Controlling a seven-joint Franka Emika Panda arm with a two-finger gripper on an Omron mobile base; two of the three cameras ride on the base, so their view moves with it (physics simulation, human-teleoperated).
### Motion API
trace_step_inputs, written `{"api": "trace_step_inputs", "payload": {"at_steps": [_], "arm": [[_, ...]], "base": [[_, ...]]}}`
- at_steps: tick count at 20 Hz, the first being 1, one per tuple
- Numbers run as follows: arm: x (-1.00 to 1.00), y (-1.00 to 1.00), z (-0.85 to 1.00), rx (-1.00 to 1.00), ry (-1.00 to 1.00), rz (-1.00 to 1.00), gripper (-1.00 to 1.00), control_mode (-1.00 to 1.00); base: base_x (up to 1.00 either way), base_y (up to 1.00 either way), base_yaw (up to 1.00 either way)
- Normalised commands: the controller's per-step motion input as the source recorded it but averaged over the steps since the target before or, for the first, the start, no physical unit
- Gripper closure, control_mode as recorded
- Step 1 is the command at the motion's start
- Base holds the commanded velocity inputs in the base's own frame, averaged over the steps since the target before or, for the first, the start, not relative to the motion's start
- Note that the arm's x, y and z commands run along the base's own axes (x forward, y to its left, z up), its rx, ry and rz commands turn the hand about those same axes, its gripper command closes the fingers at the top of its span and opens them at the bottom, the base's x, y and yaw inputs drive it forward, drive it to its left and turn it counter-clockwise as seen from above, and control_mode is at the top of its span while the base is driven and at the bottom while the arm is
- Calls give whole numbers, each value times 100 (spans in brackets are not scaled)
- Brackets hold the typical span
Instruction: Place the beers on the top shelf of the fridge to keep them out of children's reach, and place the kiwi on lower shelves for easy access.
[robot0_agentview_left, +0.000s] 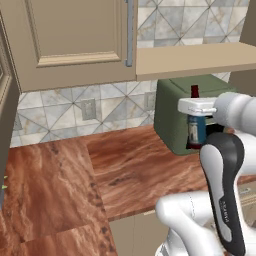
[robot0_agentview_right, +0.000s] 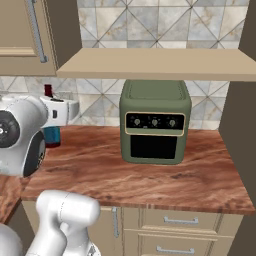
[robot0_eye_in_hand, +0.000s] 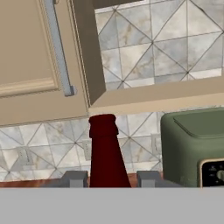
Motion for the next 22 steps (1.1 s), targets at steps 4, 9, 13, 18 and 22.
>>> {"api": "trace_step_inputs", "payload": {"at_steps": [4, 9, 13, 18, 22], "arm": [[-28, -4, 9, 0, 0, -12, 100, -100], [-22, 0, 2, -1, 0, -7, 100, -100], [-4, 0, 2, 0, 0, -1, 100, 100], [0, 0, 0, 0, 0, 0, 100, 100], [0, 0, 0, 0, 0, 0, 100, 100]], "base": [[0, 0, 0], [0, 0, 0], [-11, -8, 0], [-32, -45, 0], [-46, -81, 0]]}}
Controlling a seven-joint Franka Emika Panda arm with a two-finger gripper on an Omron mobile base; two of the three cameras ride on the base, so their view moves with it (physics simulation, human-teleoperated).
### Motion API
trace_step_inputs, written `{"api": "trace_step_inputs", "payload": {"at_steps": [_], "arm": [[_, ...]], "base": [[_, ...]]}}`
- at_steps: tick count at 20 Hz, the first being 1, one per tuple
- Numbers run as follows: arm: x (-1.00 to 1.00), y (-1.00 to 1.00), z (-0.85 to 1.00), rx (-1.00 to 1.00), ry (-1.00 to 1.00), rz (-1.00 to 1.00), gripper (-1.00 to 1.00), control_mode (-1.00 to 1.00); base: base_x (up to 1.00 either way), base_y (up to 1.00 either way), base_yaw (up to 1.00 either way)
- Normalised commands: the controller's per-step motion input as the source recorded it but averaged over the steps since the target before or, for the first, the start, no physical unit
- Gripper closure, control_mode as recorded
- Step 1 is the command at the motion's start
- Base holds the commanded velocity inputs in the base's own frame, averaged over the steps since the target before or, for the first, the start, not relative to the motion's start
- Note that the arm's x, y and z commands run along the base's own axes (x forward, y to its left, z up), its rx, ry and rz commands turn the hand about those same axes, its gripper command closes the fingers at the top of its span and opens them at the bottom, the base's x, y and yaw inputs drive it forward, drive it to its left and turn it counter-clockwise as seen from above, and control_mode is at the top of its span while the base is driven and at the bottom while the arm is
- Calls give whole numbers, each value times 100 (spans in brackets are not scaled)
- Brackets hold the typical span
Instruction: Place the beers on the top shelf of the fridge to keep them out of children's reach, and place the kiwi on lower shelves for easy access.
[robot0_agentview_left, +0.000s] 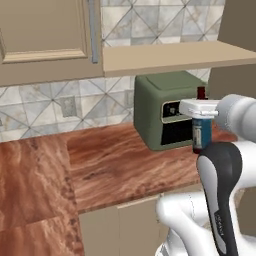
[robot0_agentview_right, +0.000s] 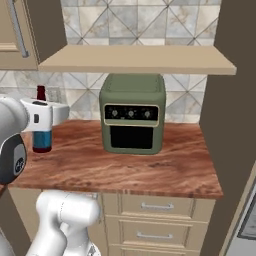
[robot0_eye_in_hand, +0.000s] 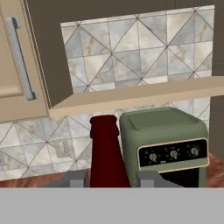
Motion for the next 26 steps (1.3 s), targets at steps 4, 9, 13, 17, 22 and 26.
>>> {"api": "trace_step_inputs", "payload": {"at_steps": [4, 9, 13, 17, 22, 26], "arm": [[0, 0, 0, 0, 0, 0, 100, 100], [0, 0, 0, 0, 0, 0, 100, 100], [0, 0, 0, 0, 0, 0, 100, 100], [0, 0, 0, 0, 0, 0, 100, 100], [0, 0, 0, 0, 0, 0, 100, 100], [0, 0, 0, 0, 0, 0, 100, 100]], "base": [[-37, -92, 0], [-35, -77, 0], [-64, -45, 8], [-74, -33, 11], [-47, -38, 8], [-4, -62, 3]]}}
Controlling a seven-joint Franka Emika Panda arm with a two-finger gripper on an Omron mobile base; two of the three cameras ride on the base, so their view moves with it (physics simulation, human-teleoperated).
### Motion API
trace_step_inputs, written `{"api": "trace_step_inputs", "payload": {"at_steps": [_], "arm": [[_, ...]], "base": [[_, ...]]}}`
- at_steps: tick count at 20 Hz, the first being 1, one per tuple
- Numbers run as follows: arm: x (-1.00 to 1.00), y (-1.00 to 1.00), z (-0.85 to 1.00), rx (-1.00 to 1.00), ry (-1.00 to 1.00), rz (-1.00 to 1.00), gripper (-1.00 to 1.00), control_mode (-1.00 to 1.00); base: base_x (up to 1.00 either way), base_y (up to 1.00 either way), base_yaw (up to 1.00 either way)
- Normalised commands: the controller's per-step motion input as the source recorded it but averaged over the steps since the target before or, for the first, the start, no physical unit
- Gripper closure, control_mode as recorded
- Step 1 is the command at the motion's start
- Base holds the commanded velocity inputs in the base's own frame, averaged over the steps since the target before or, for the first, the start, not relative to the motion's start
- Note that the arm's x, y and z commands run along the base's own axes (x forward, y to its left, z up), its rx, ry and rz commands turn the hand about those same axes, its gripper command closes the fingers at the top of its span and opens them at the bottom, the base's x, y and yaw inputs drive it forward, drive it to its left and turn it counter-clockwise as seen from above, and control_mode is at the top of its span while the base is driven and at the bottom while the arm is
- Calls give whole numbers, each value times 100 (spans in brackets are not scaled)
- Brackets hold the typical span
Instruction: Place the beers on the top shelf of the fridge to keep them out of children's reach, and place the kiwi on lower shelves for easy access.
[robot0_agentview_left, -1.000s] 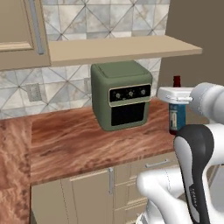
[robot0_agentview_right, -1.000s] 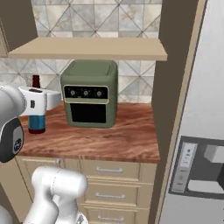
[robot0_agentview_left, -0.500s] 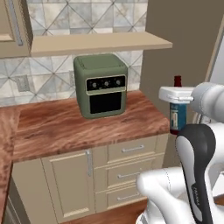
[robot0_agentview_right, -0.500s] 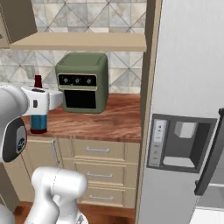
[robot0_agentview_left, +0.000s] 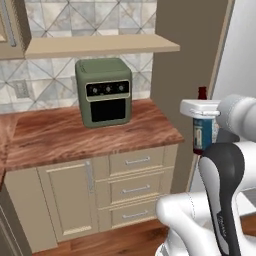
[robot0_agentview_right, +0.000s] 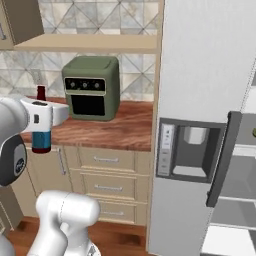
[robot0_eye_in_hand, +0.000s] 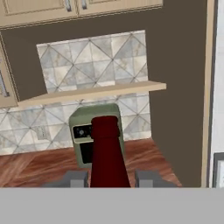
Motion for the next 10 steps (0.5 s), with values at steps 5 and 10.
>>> {"api": "trace_step_inputs", "payload": {"at_steps": [5, 10], "arm": [[0, 0, 0, 0, 0, 0, 100, 100], [0, 0, 0, 0, 0, 0, 100, 100]], "base": [[0, -71, 2], [0, -69, 1]]}}
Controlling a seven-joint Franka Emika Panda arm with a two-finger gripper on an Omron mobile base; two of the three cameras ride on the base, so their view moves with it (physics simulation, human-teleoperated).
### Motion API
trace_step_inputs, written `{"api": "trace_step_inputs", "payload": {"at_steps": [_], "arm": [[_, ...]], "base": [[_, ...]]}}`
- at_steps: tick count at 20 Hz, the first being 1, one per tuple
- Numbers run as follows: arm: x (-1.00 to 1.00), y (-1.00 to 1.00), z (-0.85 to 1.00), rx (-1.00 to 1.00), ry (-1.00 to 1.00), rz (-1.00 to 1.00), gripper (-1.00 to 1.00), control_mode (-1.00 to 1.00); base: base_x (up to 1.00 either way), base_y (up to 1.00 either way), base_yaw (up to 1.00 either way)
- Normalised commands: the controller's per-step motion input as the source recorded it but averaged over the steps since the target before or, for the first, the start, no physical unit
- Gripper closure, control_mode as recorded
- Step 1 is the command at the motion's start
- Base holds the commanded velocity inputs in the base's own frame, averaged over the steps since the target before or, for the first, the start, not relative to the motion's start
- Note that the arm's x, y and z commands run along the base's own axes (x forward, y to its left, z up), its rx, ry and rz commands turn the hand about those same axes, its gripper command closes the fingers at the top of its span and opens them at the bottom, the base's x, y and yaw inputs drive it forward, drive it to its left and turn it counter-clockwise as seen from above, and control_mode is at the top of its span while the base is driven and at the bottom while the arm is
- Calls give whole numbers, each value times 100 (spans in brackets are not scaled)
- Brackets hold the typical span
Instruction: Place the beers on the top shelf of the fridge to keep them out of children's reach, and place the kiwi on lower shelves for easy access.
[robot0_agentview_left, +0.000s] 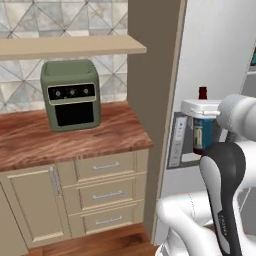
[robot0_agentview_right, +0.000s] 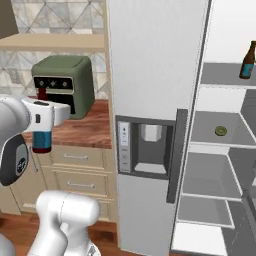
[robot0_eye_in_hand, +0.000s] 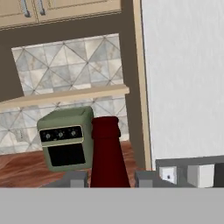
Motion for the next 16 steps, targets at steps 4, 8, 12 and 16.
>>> {"api": "trace_step_inputs", "payload": {"at_steps": [4, 8, 12, 16], "arm": [[0, 0, 0, 0, 0, 0, 100, 100], [0, 0, 0, 0, 0, 0, 100, 100], [0, 0, 0, 0, 0, 0, 100, 100], [0, 0, 0, 0, 0, 0, 100, 100]], "base": [[0, -64, 0], [0, -61, 0], [0, -62, 0], [3, -59, 0]]}}
